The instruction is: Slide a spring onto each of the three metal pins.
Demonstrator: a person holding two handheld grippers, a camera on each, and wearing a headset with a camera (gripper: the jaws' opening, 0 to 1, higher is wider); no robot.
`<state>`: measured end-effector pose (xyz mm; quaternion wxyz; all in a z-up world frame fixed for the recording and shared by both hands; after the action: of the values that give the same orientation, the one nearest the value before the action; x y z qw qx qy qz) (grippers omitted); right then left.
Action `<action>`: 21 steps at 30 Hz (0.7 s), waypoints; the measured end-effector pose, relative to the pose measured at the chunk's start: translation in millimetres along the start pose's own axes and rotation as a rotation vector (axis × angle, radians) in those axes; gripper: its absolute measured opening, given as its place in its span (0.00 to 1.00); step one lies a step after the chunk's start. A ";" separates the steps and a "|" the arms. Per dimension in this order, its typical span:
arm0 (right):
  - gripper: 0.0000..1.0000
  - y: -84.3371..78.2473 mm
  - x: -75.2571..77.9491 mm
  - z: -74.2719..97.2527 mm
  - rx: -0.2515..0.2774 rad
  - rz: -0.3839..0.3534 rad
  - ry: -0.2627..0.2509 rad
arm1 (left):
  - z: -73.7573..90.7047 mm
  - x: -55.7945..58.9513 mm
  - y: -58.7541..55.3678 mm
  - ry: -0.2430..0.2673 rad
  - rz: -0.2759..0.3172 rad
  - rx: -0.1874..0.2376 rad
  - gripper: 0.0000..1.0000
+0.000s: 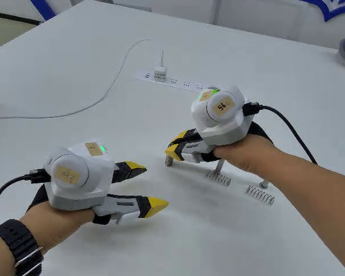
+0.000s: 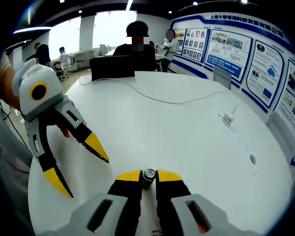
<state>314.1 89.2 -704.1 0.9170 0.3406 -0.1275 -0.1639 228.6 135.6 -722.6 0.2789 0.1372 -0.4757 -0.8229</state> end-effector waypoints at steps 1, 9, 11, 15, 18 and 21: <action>0.12 0.1 0.3 -0.2 0.001 0.000 -0.001 | 0.1 0.0 0.1 0.001 0.001 0.000 0.51; 0.13 -0.5 0.7 0.4 -0.001 -0.001 -0.008 | -0.4 0.8 0.9 0.000 0.001 0.000 0.51; 0.14 -1.5 0.4 1.2 -0.002 -0.002 -0.008 | -0.3 1.2 1.8 0.000 -0.002 0.000 0.51; 0.16 -4.0 1.1 5.6 0.004 -0.006 -0.016 | -0.7 0.8 2.0 0.000 -0.004 -0.001 0.50; 0.16 -6.5 1.3 11.0 0.010 -0.014 -0.022 | -0.7 1.2 2.5 0.000 -0.008 -0.002 0.50; 0.16 -10.1 1.0 18.1 0.013 -0.017 -0.029 | -1.0 1.8 3.8 -0.002 -0.010 -0.001 0.50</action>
<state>306.6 71.0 -697.4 0.9115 0.3451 -0.1388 -0.1755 228.8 132.3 -719.8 0.2744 0.1387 -0.4749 -0.8246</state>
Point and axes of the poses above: the centre of the closed fingertips' face, and the gripper's own axes: z roughly backward along the fingers, x roughly to its right, y roughly out of its top, the point moved 3 cm from there along z, roughly backward along the fingers, and after that the axes turned 6 degrees about -x, right-handed, at the moved point
